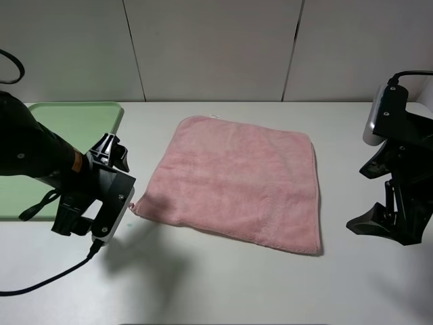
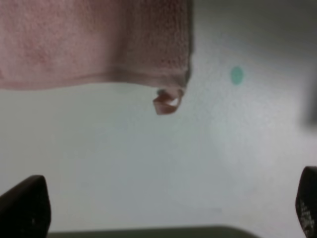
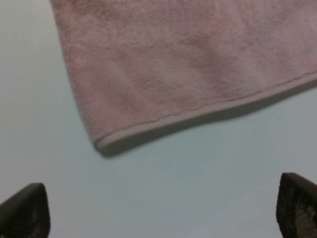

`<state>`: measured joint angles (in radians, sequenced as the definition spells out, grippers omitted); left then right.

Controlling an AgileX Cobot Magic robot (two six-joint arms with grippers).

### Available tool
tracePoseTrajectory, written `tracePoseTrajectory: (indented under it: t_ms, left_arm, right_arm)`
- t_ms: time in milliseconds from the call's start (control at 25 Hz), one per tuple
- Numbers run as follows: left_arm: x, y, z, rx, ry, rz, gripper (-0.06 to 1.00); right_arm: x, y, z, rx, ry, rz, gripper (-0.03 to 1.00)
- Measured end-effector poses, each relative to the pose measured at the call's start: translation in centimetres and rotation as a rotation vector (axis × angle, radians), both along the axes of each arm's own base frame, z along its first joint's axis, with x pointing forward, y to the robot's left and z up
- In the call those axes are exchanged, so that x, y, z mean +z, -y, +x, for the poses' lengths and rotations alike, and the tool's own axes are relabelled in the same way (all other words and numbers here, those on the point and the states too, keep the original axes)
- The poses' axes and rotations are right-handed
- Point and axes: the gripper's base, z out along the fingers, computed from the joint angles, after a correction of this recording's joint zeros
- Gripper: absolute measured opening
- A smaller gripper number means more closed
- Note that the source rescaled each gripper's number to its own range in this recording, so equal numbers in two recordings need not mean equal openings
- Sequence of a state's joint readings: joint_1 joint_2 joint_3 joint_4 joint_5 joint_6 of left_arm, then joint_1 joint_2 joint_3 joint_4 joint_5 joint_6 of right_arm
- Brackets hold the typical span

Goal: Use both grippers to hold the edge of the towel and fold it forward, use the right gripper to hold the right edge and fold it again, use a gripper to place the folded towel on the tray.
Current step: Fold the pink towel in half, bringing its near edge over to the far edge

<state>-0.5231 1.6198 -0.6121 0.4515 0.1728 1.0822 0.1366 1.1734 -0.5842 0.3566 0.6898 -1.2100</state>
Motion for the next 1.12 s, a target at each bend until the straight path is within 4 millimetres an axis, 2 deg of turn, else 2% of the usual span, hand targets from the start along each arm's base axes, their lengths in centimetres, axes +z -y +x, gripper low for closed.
tracePoseTrajectory:
  t_ms: [480,760,1120]
  left_arm:
    - [-3.5,1.2,0.9,-0.1,-0.013,-0.029,1.0]
    - [-4.0,2.6,1.7,-0.148,0.054,-0.144,1.0]
    - [-4.4,2.9,1.9,-0.161,0.063,-0.167,0.99]
  right_arm:
    - [0.0,0.0,0.1,-0.002,0.011,-0.002,1.0]
    - [0.1,0.0,0.2,-0.006,0.023,-0.002,1.0]
    - [-0.5,0.1,-0.1,0.004,0.014,-0.011,1.0]
